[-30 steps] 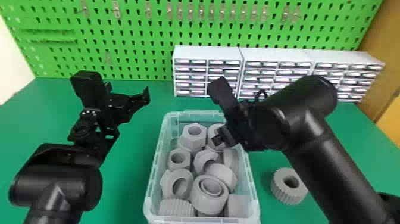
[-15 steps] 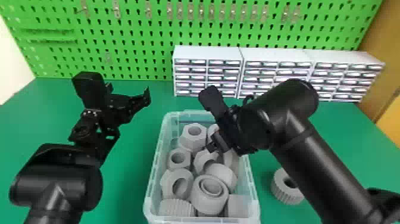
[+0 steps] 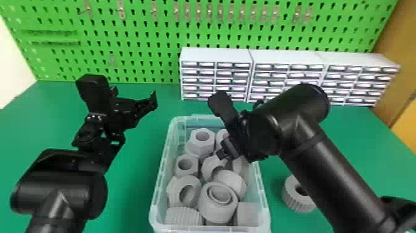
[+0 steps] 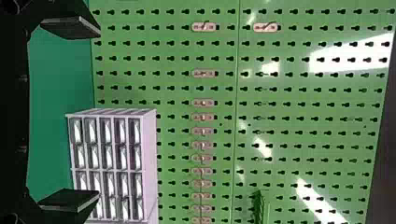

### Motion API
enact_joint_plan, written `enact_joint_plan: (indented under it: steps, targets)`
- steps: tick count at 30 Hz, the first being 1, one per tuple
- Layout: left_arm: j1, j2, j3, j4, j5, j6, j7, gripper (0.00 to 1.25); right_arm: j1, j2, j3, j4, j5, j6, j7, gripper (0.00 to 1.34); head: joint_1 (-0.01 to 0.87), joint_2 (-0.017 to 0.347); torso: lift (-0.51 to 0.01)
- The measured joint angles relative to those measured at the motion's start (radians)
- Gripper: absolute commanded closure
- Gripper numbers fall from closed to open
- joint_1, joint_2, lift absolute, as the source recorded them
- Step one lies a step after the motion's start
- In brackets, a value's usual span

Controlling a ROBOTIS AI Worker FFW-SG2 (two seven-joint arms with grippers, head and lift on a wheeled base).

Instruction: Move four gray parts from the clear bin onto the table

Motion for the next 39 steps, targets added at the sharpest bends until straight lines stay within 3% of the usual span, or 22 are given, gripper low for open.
enact_joint_plan:
  steps: [24, 32, 39]
  targets:
    - [-0.001, 0.000, -0.003, 0.003, 0.000, 0.000, 0.000, 0.08, -0.042, 0.000, 0.061, 0.055, -0.049, -0.049, 0.011, 0.55, 0.686, 0.026, -0.050]
    - [0.000, 0.000, -0.003, 0.003, 0.000, 0.000, 0.000, 0.08, -0.081, 0.008, 0.119, 0.144, 0.077, -0.127, 0.217, 0.54, 0.686, 0.026, -0.050]
    - [0.000, 0.000, -0.003, 0.004, 0.000, 0.000, -0.002, 0.08, -0.113, 0.023, 0.147, 0.226, 0.167, -0.204, 0.310, 0.53, 0.686, 0.026, -0.050]
